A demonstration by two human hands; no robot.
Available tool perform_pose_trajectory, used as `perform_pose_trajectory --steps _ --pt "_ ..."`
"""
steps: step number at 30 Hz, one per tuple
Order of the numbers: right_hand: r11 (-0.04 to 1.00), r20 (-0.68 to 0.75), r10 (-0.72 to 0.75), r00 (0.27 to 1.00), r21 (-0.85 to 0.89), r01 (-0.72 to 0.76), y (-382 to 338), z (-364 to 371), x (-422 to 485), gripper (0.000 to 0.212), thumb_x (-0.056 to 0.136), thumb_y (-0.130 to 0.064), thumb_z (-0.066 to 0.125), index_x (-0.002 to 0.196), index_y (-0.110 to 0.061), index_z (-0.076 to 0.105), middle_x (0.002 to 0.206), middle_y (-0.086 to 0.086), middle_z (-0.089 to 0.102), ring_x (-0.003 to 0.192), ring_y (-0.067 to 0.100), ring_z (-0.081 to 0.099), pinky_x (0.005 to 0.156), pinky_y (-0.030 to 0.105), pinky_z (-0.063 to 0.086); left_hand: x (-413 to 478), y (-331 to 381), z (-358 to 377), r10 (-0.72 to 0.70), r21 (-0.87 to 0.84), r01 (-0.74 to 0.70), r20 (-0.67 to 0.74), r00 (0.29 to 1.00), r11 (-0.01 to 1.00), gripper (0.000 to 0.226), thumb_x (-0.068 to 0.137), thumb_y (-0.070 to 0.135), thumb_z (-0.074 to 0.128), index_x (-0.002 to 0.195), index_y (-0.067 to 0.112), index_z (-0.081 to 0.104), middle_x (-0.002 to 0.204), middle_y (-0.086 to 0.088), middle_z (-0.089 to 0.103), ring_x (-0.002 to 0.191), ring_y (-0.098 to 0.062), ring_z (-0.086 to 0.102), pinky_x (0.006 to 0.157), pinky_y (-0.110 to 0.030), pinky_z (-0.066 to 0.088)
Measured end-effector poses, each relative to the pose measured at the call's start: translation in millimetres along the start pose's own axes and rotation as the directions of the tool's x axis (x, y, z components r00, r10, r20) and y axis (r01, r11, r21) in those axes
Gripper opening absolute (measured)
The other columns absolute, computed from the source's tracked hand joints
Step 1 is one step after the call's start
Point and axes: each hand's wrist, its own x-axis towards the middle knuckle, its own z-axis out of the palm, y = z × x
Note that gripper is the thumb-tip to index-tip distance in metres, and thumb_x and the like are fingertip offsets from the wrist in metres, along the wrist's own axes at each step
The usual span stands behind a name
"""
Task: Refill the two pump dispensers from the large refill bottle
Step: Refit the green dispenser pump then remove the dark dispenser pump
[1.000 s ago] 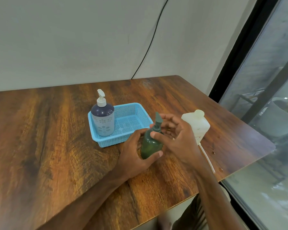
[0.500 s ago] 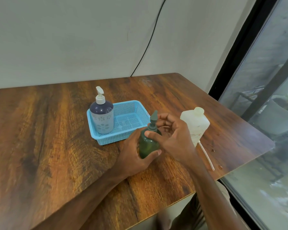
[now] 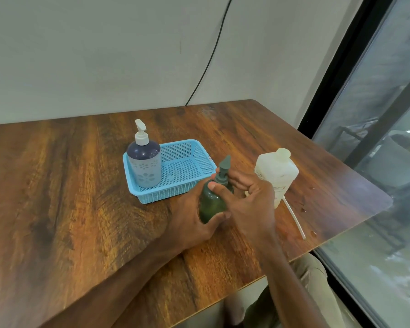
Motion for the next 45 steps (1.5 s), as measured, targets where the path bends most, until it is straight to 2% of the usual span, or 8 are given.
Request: perform_pose_trajectory --steps 7,10,14,18,22,31,35,45 --pt "0.976 0.056 0.086 0.995 0.196 -0.095 3 -6 -10 0.064 0.080 -0.030 0.083 0.139 -0.018 0.062 0.126 -0.013 0.072 0.118 0.001 0.067 0.095 0.028 0.059 -1 -3 -4 0.035 0.112 -0.034 -0.008 0.999 0.993 0.091 0.083 0.040 0.087 0.158 0.019 0.039 0.154 0.009 0.053 0.143 -0.005 0.049 0.117 -0.034 0.046" --pt "0.963 0.055 0.119 0.991 0.237 -0.128 14 -8 -19 0.066 0.081 -0.031 0.080 0.142 -0.016 0.057 0.134 -0.010 0.069 0.125 0.005 0.064 0.103 0.031 0.055 -2 4 -10 0.153 0.123 -0.153 0.007 0.988 0.981 0.095 0.088 0.023 0.079 0.164 0.009 0.024 0.165 -0.001 0.039 0.154 -0.018 0.037 0.124 -0.036 0.035" --pt "0.964 0.169 0.126 0.977 0.212 -0.161 27 -7 -30 0.065 0.087 -0.034 0.081 0.144 -0.020 0.054 0.139 -0.006 0.065 0.128 0.012 0.063 0.107 0.041 0.054 -3 8 -16 0.204 0.112 -0.188 -0.157 0.966 0.976 0.072 0.083 0.001 0.063 0.152 0.002 0.043 0.153 -0.008 0.051 0.143 -0.023 0.048 0.119 -0.043 0.041" --pt "0.993 0.191 0.072 0.979 -0.105 -0.053 24 3 -27 0.082 0.075 -0.043 0.089 0.145 -0.025 0.049 0.139 -0.017 0.060 0.127 -0.004 0.056 0.106 0.022 0.049 0 -2 -20 0.190 0.239 -0.115 -0.320 0.928 0.964 0.051 0.080 -0.008 0.058 0.131 0.002 0.060 0.130 -0.005 0.062 0.126 -0.016 0.055 0.110 -0.030 0.043" --pt "0.991 0.144 0.024 0.989 -0.134 -0.004 9 9 -15 0.076 0.067 -0.036 0.095 0.132 -0.029 0.056 0.123 -0.027 0.061 0.112 -0.017 0.058 0.092 0.005 0.047 2 -11 -24 0.137 0.326 -0.016 -0.352 0.926 0.945 0.042 0.083 -0.005 0.057 0.121 0.009 0.065 0.120 0.000 0.065 0.118 -0.013 0.056 0.101 -0.024 0.045" --pt "0.987 0.009 -0.082 0.997 -0.141 0.082 -49 17 49 0.074 0.069 -0.046 0.093 0.132 -0.025 0.061 0.121 -0.014 0.071 0.106 -0.001 0.068 0.086 0.013 0.055 4 -9 -21 0.080 0.253 0.035 -0.428 0.900 0.967 0.065 0.080 -0.019 0.058 0.138 0.010 0.053 0.138 0.002 0.054 0.132 -0.014 0.052 0.111 -0.032 0.048" --pt "0.976 0.039 0.011 0.999 -0.218 -0.003 -31 50 82 0.068 0.066 -0.046 0.094 0.123 -0.024 0.063 0.113 -0.013 0.071 0.099 0.002 0.069 0.083 0.018 0.057 6 -10 -23 0.087 0.277 0.053 -0.469 0.879 0.960 0.064 0.079 -0.018 0.062 0.137 0.008 0.054 0.143 -0.003 0.053 0.139 -0.011 0.046 0.117 -0.018 0.036" --pt "0.926 0.107 0.180 0.978 -0.354 -0.132 18 102 106 0.064 0.067 -0.027 0.094 0.124 -0.014 0.066 0.118 0.001 0.072 0.096 0.011 0.062 0.067 0.010 0.037 9 -19 -25 0.181 0.394 0.055 -0.537 0.824 0.917 0.054 0.081 -0.005 0.074 0.131 0.010 0.061 0.148 -0.007 0.051 0.146 -0.004 0.033 0.123 -0.026 0.031"
